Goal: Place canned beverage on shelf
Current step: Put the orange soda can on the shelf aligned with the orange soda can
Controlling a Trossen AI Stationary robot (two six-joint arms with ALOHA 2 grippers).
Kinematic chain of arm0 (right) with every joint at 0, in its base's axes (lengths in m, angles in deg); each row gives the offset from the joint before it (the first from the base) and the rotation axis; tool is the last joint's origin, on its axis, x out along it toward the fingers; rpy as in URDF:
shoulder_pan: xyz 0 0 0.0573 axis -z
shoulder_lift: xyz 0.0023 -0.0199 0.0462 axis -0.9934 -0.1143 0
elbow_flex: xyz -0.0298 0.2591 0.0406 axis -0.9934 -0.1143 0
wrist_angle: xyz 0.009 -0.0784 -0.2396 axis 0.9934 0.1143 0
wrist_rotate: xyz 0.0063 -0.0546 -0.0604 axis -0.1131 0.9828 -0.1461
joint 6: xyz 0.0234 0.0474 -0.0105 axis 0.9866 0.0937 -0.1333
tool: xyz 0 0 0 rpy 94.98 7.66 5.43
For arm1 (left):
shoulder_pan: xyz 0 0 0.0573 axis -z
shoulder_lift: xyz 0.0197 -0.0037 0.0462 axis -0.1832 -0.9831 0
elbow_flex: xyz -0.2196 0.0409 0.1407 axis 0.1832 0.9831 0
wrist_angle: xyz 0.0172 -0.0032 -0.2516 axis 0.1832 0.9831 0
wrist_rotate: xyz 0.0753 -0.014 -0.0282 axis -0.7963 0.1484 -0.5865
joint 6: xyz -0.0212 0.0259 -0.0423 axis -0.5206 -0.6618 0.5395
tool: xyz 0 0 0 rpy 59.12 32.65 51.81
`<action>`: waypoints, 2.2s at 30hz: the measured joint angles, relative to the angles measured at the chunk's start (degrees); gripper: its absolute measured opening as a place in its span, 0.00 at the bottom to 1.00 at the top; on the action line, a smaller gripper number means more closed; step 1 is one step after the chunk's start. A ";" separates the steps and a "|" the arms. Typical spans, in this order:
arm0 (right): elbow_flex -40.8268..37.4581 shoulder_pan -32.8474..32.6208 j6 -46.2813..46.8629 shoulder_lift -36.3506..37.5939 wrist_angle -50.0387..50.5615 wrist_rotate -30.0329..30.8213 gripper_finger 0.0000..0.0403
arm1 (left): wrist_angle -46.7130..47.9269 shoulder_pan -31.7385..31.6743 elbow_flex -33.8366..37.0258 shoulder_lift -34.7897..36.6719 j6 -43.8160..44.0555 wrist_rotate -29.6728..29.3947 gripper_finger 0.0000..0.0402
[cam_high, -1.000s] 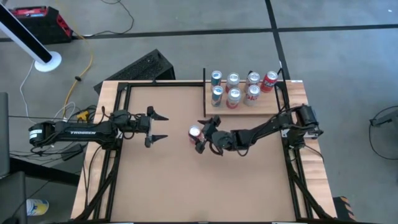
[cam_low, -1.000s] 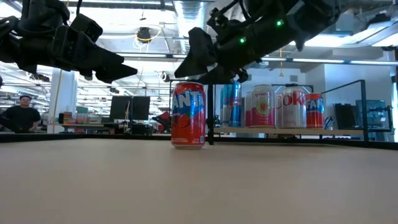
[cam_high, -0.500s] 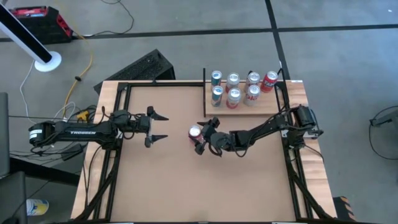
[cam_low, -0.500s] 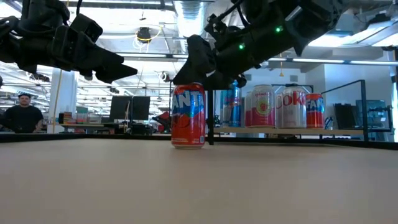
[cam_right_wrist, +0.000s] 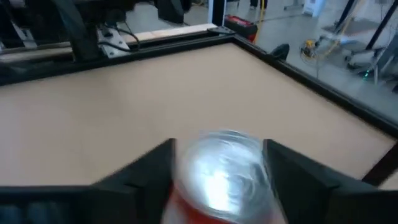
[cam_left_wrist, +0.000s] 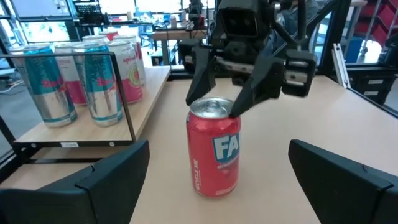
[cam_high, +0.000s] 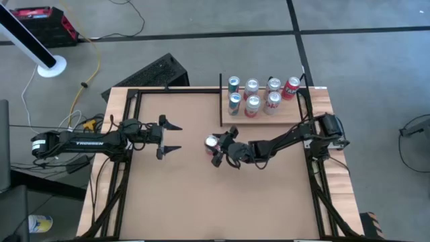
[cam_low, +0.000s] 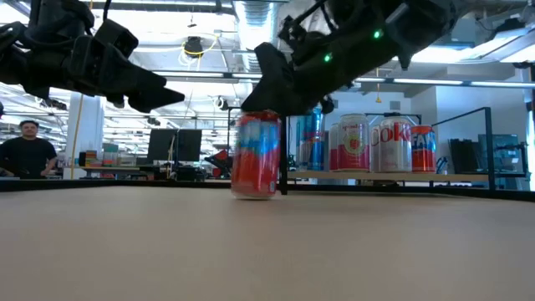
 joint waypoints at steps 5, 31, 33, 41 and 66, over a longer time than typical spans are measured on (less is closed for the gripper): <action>0.00 -0.69 -0.16 6.44 9.93 -0.18 0.47 | 0.69 0.00 0.00 -0.02 0.02 0.04 0.92; -6.82 -4.18 31.05 22.90 50.61 -0.29 0.31 | 0.30 0.00 -0.02 -2.58 9.19 -1.49 0.92; -6.82 -3.36 34.87 21.42 53.65 -0.17 0.30 | -0.36 -0.02 -0.23 -5.01 9.75 -3.97 0.92; -8.18 0.91 34.29 18.17 53.85 0.40 0.05 | -15.12 0.00 -1.85 -20.78 11.55 -0.17 0.92; -29.52 11.38 11.85 21.68 13.20 1.31 0.04 | -18.80 4.20 -29.23 -66.13 2.20 4.76 0.00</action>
